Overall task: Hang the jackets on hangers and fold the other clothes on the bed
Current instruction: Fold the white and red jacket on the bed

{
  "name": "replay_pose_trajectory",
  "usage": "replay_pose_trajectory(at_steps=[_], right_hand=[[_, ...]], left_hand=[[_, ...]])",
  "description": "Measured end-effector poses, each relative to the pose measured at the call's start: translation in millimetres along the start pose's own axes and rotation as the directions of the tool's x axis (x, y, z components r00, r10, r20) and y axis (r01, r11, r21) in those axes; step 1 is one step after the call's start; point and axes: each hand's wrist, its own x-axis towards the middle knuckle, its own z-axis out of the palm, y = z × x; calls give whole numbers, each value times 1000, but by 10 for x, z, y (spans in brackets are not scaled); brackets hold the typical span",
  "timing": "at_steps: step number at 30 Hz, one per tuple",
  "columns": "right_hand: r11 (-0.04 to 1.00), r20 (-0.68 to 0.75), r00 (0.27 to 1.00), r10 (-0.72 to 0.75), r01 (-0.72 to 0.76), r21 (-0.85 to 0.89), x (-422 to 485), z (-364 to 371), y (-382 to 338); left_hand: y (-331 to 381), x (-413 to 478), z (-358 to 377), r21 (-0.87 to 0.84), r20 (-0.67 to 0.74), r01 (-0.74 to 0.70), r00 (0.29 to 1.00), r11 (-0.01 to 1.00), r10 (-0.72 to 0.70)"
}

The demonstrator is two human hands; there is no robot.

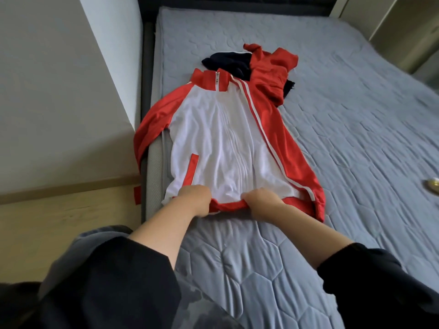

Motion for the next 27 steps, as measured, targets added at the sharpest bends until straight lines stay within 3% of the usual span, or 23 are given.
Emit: replay_pose_trajectory(at_steps=[1,3,5,6,8,10,12,14,16,19,21,22,24,25,27], right_hand=[[999,102,995,-17,12,50,-19,-15,17],[941,211,978,-5,-66,332,-84,4,77],[791,27,983,182,-162,591,-147,34,224],[753,-117,925,361,-215,621,-174,58,334],[734,-228,753,618,-448,510,-247,143,558],[665,-76,686,723,-662,346,-335,211,701],[620,42,655,754,-731,284,-387,264,805],[589,50,634,771,-742,321,-452,237,923],[497,-25,552,833,-728,472,-540,157,1114],[253,-121,264,957,-553,794,-696,-28,1488],[256,-201,164,966,-480,839,-747,-115,1668],[303,-247,177,953,-503,810,-754,-128,1698],[392,-272,288,918,-562,728,-721,-50,1624],[395,-210,363,908,-575,716,-664,47,1534],[283,81,510,856,-594,753,-513,279,1290]], left_hand=[[20,5,63,21,39,-36,999,999,35],[76,35,191,-13,37,-129,991,992,130],[153,50,234,6,-55,-220,974,975,220],[202,51,241,61,-93,-251,962,966,256],[298,55,292,156,-127,-266,950,951,286],[375,46,365,186,-125,-257,951,948,282],[428,34,412,179,-128,-259,950,949,283],[454,23,412,167,-139,-271,946,948,294],[452,18,415,141,-142,-276,945,951,295],[441,-4,419,96,-155,-270,947,958,282],[442,-23,414,92,-165,-264,947,960,276],[442,-29,415,77,-168,-258,949,963,268],[436,-38,409,32,-176,-244,953,969,246],[436,-49,402,18,-187,-245,952,969,244],[443,-76,381,26,-227,-261,939,965,260]])
